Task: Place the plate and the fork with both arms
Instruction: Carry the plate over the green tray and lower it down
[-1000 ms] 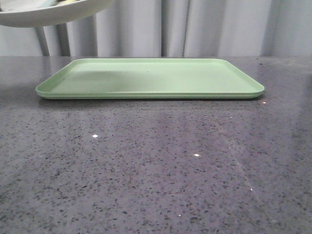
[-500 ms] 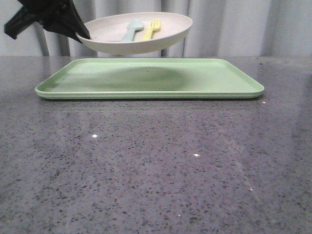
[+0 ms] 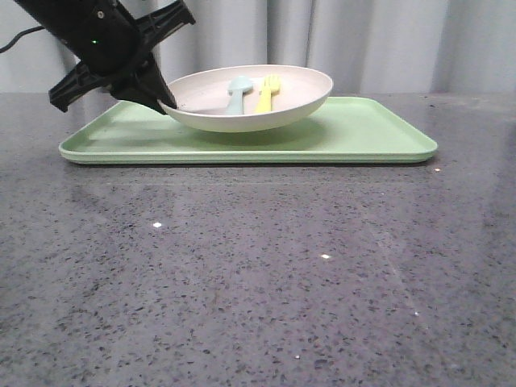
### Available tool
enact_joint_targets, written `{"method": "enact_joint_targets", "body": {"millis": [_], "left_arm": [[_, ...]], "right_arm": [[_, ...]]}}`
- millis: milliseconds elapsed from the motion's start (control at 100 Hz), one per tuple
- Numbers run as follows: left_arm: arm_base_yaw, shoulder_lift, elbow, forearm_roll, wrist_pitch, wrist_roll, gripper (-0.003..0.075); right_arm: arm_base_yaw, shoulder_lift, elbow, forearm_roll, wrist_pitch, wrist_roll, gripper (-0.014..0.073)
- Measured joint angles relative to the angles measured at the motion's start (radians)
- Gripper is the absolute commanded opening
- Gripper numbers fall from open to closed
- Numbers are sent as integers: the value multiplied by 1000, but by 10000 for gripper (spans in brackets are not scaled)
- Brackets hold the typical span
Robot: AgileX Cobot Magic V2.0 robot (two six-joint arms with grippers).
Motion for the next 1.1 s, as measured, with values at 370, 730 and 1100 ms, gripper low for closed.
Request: {"method": "enact_joint_targets", "body": {"millis": [370, 730, 1100], "left_arm": [[0, 4, 0, 83, -9, -69, -21], [-6, 27, 0, 88, -9, -71, -21], [-12, 30, 0, 88, -9, -73, -20]], "right_arm": [[0, 0, 0, 1, 0, 0, 395], [0, 0, 0, 1, 0, 0, 395], [0, 0, 0, 1, 0, 0, 395]]}}
